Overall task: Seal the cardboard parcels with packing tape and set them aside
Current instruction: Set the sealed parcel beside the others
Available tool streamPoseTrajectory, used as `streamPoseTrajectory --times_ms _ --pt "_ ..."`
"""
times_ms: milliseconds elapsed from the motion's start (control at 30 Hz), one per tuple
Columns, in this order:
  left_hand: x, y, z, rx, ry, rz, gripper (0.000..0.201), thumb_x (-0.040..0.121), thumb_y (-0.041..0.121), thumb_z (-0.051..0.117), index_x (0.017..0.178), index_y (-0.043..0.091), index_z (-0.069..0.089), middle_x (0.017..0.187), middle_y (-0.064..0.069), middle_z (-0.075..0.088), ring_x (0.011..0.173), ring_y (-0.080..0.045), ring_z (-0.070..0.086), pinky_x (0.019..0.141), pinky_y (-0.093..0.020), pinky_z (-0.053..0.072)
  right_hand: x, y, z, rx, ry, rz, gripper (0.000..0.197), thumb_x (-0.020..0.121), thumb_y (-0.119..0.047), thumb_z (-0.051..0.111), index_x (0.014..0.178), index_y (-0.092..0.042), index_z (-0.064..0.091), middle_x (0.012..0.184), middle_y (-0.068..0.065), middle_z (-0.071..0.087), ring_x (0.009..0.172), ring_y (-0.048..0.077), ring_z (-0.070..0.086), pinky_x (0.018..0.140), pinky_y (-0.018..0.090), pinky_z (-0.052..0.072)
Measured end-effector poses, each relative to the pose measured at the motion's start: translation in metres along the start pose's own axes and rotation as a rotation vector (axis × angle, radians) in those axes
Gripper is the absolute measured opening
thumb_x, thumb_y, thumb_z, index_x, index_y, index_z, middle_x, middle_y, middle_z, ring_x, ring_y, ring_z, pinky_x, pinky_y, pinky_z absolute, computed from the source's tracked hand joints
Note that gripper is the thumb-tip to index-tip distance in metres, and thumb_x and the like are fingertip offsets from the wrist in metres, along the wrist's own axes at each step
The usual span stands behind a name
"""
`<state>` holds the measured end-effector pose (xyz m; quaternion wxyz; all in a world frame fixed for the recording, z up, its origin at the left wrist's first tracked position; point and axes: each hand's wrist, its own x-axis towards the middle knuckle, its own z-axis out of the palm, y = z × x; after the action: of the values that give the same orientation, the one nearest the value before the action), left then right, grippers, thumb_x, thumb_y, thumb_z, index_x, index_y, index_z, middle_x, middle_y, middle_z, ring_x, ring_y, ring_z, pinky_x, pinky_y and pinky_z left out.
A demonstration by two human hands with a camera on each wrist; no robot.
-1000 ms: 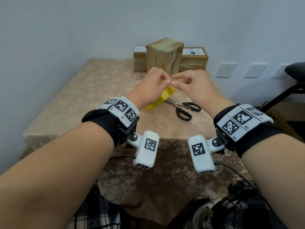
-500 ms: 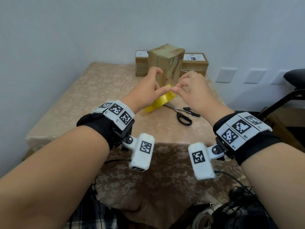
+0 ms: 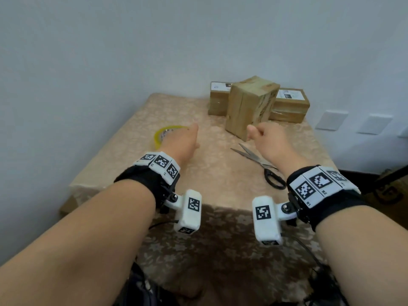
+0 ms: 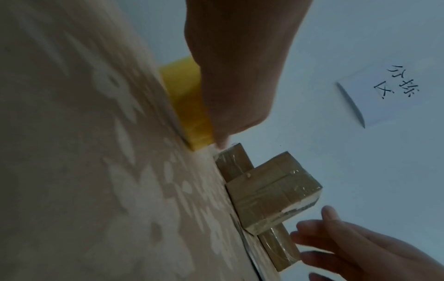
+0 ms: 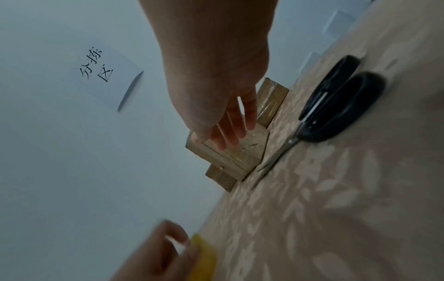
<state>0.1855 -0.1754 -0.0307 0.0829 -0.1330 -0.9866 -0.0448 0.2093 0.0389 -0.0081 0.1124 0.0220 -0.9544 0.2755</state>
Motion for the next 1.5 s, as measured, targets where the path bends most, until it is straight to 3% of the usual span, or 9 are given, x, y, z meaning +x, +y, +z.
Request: streamPoseTrajectory --times_ms 233,400,567,700,800,933,1133,1367,1500 --pt "0.029 0.026 -0.016 0.019 0.100 -0.031 0.057 0.094 0.055 0.036 0.129 0.011 0.043 0.132 -0.015 0.042 0.122 -0.032 0.039 0.098 -0.044 0.033 0.032 0.006 -0.006 0.190 0.235 0.071 0.021 0.095 -0.022 0.054 0.115 -0.016 0.054 0.122 0.006 0.048 0.090 0.014 0.050 0.083 0.025 0.039" --pt "0.079 0.067 -0.034 -0.211 0.234 0.217 0.055 0.100 0.042 0.034 0.148 0.017 0.025 0.156 -0.009 0.019 0.142 -0.027 0.017 0.114 -0.040 0.016 0.052 0.019 -0.015 0.145 0.077 -0.068 0.058 0.097 -0.010 0.047 0.150 -0.019 0.027 0.160 0.002 0.012 0.147 0.022 0.012 0.118 0.033 0.013" --pt "0.122 0.070 -0.032 -0.621 0.049 0.101 0.062 0.096 0.058 0.027 0.141 0.018 0.038 0.137 -0.013 0.044 0.130 -0.029 0.038 0.104 -0.036 0.032 0.057 0.029 -0.016 0.218 0.132 -0.142 0.037 0.097 -0.008 0.045 0.131 -0.020 0.053 0.147 0.005 0.038 0.134 0.018 0.036 0.114 0.036 0.026" --pt "0.110 0.078 -0.026 -0.891 0.121 -0.032 0.040 0.093 0.036 0.054 0.124 0.017 0.039 0.102 0.004 0.049 0.090 -0.013 0.050 0.068 -0.022 0.034 0.050 0.015 -0.020 0.737 0.142 0.138 0.005 0.096 -0.022 0.050 0.098 -0.023 0.055 0.097 -0.002 0.056 0.089 0.016 0.058 0.072 0.033 0.056" --pt "0.091 0.074 -0.022 -1.020 0.124 -0.023 0.063 0.077 0.044 0.068 0.124 0.021 0.032 0.114 -0.003 0.051 0.099 -0.016 0.055 0.083 -0.028 0.047 0.045 0.008 -0.026 0.883 0.176 0.328 0.043 0.089 -0.041 0.060 0.121 -0.023 0.039 0.107 0.000 0.055 0.092 0.020 0.064 0.058 0.030 0.058" --pt "0.052 0.078 -0.020 -0.880 0.100 0.092 0.073 0.074 0.040 0.074 0.137 0.027 0.041 0.120 -0.003 0.038 0.109 -0.015 0.051 0.102 -0.029 0.041 0.040 0.003 -0.028 0.731 0.188 0.371 0.104 0.067 -0.067 0.069 0.145 -0.027 0.014 0.126 0.001 0.048 0.106 0.022 0.057 0.084 0.042 0.055" --pt "0.009 0.087 -0.025 -0.864 0.057 0.266 0.033 0.096 0.034 0.050 0.125 0.017 0.051 0.121 0.001 0.051 0.109 -0.009 0.049 0.095 -0.027 0.040 0.015 0.010 -0.024 0.628 0.220 0.357 0.126 0.055 -0.065 0.079 0.150 -0.025 0.006 0.143 0.008 0.041 0.127 0.026 0.045 0.102 0.042 0.043" --pt "0.003 0.060 -0.050 -1.219 -0.062 -0.202 0.073 0.083 0.075 0.033 0.137 0.027 0.029 0.137 0.006 0.044 0.121 -0.018 0.048 0.106 -0.047 0.038 -0.019 0.011 -0.047 0.542 0.121 -0.009 0.105 0.062 -0.030 0.088 0.142 -0.034 0.020 0.140 -0.002 0.042 0.128 0.011 0.042 0.109 0.035 0.038" --pt "-0.002 0.044 -0.053 -1.398 -0.127 -0.101 0.077 0.073 0.074 0.044 0.136 0.031 0.039 0.124 0.014 0.061 0.120 -0.013 0.052 0.102 -0.047 0.041 -0.021 0.003 -0.048 0.764 0.006 -0.031 0.098 0.052 -0.031 0.085 0.133 -0.042 0.031 0.127 -0.006 0.053 0.115 0.010 0.057 0.098 0.038 0.049"
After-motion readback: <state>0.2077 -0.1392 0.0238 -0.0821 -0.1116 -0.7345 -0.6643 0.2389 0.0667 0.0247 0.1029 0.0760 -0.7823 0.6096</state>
